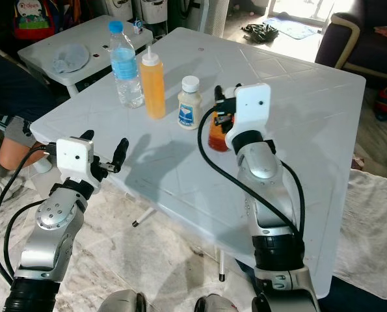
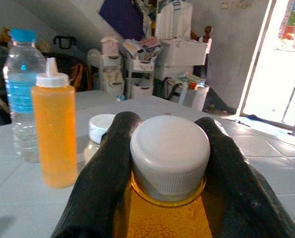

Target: Restocking fridge

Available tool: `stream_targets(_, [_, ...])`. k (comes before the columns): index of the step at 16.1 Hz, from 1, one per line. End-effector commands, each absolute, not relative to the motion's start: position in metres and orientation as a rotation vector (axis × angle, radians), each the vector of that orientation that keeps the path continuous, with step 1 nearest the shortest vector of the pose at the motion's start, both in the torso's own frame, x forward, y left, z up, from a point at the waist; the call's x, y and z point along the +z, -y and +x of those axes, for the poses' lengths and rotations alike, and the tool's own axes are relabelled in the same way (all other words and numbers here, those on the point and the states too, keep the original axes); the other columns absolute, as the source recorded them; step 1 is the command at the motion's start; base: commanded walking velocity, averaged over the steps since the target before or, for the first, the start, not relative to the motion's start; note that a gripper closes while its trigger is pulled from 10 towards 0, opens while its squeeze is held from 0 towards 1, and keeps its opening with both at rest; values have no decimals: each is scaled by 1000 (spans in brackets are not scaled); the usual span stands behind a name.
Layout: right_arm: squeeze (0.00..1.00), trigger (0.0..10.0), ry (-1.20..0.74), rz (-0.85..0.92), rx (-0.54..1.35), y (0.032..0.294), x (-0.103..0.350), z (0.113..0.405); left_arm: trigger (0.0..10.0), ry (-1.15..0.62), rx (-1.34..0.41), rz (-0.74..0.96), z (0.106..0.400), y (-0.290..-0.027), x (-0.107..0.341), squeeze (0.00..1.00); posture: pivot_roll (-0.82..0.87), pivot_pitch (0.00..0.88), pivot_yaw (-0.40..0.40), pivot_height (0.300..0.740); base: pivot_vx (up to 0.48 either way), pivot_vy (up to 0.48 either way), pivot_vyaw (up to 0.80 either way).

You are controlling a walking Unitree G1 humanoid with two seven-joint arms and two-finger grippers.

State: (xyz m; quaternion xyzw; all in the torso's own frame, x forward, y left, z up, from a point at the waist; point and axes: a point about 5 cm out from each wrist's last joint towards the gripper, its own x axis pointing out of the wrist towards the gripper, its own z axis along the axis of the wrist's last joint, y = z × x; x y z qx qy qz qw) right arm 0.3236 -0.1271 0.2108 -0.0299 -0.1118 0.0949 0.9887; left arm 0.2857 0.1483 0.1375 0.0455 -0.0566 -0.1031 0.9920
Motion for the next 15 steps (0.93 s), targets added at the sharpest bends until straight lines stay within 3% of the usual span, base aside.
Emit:
stream_targets(1, [0,10000,233,-44,211,125,214,319,10000,115,-207,92,287,-149,137,0,33,0,-12,740,0,0,0])
stream_targets(3, [0,10000,229,-52,213,126,213,318,10000,116,-208,91,287,-148,137,0,31,0,-15,740,0,0,0])
stream_targets(15, [0,10000,156,24,235,122,202,319,10000,115,-206,87,289,-147,133,0,33,0,-25,740,-254,0,0])
